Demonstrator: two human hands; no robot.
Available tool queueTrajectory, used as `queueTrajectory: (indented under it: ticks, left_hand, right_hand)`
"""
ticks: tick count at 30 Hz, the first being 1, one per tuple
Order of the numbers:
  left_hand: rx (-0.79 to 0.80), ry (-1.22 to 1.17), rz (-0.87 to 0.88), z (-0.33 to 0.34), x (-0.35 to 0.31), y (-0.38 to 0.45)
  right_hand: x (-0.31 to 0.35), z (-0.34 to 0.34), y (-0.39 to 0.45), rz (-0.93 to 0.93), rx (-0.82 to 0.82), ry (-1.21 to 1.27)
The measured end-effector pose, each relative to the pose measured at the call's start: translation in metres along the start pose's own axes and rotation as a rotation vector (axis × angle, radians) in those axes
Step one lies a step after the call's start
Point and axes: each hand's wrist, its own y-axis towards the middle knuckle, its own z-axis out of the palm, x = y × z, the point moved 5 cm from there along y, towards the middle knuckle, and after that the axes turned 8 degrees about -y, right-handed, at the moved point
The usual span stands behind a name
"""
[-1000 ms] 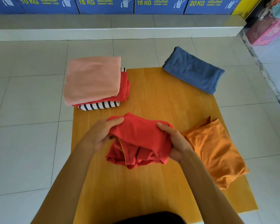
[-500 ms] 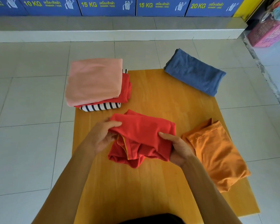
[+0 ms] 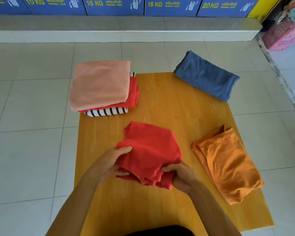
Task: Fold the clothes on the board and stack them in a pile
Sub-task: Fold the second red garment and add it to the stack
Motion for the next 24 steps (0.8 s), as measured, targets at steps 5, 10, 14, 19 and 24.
queueTrajectory:
  ticks: [5,10,14,19,24]
  left_hand:
    - [0.076,-0.184,0.234,0.016,-0.036,-0.008]
    - [-0.100,-0.128,0.274,-0.004,-0.019,0.006]
    - [-0.317,0.204,0.255,-0.033,0.021,0.006]
    - [-0.354,0.278,0.274,-0.045,0.035,0.005]
    - [-0.392,0.295,0.238,-0.043,0.024,0.003]
  right_hand:
    - [0.030,0.013,0.008,-0.142,0.078,0.152]
    - [0.023,0.008,0.022,-0.158,-0.138,-0.245]
    - [0.010,-0.003,0.019,-0.184,-0.224,-0.636]
    - [0.004,-0.018,0.004,-0.198,-0.257,-0.773]
    - [0.000,-0.022,-0.002,-0.135,-0.057,-0.698]
